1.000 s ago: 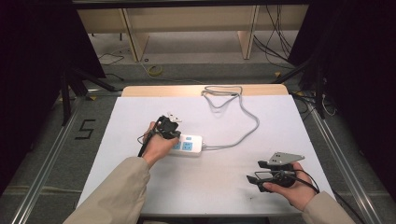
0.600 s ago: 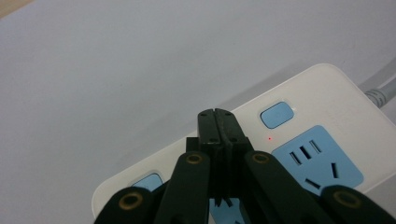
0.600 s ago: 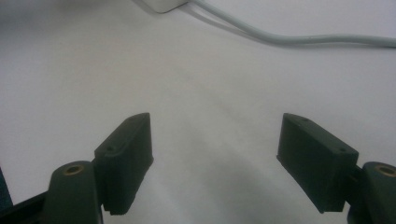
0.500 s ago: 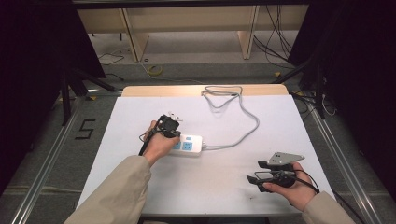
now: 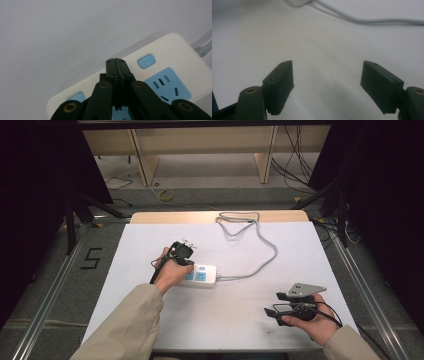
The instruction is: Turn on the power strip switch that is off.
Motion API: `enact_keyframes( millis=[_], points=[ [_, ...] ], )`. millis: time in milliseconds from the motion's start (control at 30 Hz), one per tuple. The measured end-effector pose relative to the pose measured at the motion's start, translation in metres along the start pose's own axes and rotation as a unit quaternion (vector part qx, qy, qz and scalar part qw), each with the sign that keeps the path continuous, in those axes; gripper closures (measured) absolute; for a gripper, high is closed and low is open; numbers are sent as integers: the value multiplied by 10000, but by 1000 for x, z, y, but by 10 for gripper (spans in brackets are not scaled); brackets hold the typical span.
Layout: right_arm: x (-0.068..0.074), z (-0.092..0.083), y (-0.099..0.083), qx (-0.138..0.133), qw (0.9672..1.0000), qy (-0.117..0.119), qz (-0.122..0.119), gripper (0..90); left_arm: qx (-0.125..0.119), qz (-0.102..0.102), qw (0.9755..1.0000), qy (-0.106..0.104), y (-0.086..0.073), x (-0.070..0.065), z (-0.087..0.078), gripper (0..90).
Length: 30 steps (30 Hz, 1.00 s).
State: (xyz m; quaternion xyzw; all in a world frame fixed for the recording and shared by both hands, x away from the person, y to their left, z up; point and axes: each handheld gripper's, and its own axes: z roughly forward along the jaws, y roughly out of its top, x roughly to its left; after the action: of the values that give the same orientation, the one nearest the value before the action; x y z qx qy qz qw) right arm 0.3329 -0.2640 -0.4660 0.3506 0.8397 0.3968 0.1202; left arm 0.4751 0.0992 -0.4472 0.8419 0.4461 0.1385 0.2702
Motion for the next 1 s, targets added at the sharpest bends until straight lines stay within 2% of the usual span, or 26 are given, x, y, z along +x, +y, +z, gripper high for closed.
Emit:
enact_keyframes(
  millis=[100,267,300,400,600,1000],
  points=[
    [0,0,0,-3,10000,-8,3,266,74,271,9990,333,3,-8,1,900],
    [-1,-2,-1,-24,10000,-2,8,266,30,314,9985,442,4,-9,0,900],
    [-1,-2,-1,-33,10000,-8,13,267,-61,249,9987,441,5,-9,-1,900],
    [-1,-1,-1,-23,10000,0,11,266,-104,199,9989,414,7,-5,-5,900],
    [-1,-1,0,-16,10000,-4,15,266,106,151,9989,433,4,2,-2,900],
    [-1,-1,-1,-19,10000,-12,21,266,170,80,9992,358,4,4,-2,900]
  ],
)
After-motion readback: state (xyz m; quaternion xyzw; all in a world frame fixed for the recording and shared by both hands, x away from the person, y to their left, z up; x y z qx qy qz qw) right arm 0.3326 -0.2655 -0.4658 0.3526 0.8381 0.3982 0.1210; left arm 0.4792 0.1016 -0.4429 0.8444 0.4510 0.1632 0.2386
